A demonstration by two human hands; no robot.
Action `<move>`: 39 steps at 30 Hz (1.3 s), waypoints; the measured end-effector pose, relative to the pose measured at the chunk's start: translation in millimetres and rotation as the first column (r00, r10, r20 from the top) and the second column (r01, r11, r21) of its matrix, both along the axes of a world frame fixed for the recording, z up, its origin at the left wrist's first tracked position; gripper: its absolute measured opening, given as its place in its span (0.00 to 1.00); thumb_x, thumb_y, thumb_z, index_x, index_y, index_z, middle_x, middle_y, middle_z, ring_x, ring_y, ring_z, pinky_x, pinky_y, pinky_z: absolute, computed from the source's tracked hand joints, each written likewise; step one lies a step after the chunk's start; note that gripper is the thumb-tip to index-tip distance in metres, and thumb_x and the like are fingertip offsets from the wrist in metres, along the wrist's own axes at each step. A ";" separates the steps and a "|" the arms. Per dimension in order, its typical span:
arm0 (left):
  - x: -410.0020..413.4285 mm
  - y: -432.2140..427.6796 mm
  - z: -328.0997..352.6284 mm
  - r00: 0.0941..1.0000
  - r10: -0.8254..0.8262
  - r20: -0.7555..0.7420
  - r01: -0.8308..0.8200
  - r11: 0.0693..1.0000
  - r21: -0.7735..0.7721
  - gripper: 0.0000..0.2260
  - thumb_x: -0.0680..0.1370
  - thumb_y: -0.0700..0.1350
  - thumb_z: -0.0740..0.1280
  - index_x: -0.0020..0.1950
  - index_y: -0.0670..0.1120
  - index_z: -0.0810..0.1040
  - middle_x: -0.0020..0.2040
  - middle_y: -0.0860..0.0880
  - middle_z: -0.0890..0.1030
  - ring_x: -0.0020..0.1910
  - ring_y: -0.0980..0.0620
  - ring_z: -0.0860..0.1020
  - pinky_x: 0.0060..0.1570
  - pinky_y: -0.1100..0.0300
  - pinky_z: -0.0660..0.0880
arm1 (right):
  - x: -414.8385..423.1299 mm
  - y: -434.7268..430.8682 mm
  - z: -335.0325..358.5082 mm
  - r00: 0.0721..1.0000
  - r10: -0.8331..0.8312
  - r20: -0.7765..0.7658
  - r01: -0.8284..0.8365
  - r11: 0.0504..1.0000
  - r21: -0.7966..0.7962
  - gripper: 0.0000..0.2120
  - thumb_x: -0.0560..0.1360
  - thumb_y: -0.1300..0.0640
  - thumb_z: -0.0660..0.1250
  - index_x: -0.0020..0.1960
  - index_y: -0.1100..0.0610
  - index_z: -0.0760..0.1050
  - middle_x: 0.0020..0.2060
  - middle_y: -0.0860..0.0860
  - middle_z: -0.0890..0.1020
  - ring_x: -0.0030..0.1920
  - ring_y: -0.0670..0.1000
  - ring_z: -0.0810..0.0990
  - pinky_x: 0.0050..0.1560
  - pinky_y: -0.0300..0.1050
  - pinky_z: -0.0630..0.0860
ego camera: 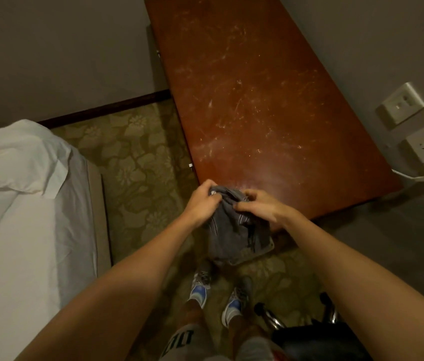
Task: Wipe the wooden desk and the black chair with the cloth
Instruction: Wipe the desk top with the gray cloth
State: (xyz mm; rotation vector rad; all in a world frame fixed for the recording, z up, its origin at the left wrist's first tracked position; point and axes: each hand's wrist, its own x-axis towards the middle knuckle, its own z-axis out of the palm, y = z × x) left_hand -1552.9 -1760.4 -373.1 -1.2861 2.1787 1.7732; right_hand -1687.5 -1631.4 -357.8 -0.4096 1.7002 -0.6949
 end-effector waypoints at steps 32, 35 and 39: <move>-45.6 6.2 -130.8 0.924 -0.080 0.373 0.354 0.546 -0.759 0.26 0.84 0.54 0.47 0.81 0.46 0.58 0.80 0.38 0.57 0.81 0.40 0.52 0.77 0.41 0.52 | -5.9 -27.6 -122.9 0.353 0.273 -0.895 -0.199 0.956 0.214 0.32 0.80 0.39 0.49 0.79 0.54 0.61 0.78 0.57 0.63 0.79 0.58 0.57 0.75 0.71 0.49; -53.9 -7.3 -135.2 0.921 -0.075 0.383 0.362 0.530 -0.767 0.26 0.84 0.55 0.48 0.81 0.47 0.59 0.80 0.38 0.57 0.80 0.40 0.52 0.77 0.40 0.52 | -10.7 -39.3 -124.5 0.355 0.263 -0.897 -0.178 0.961 0.212 0.31 0.80 0.39 0.49 0.79 0.52 0.62 0.78 0.56 0.62 0.79 0.57 0.57 0.75 0.72 0.48; -65.4 -30.5 -137.7 0.918 -0.087 0.387 0.374 0.511 -0.774 0.27 0.84 0.56 0.48 0.81 0.47 0.57 0.81 0.38 0.56 0.81 0.40 0.50 0.78 0.41 0.50 | -22.8 -58.0 -126.4 0.352 0.239 -0.905 -0.175 0.967 0.187 0.31 0.79 0.41 0.50 0.78 0.52 0.63 0.78 0.55 0.62 0.79 0.57 0.56 0.75 0.72 0.47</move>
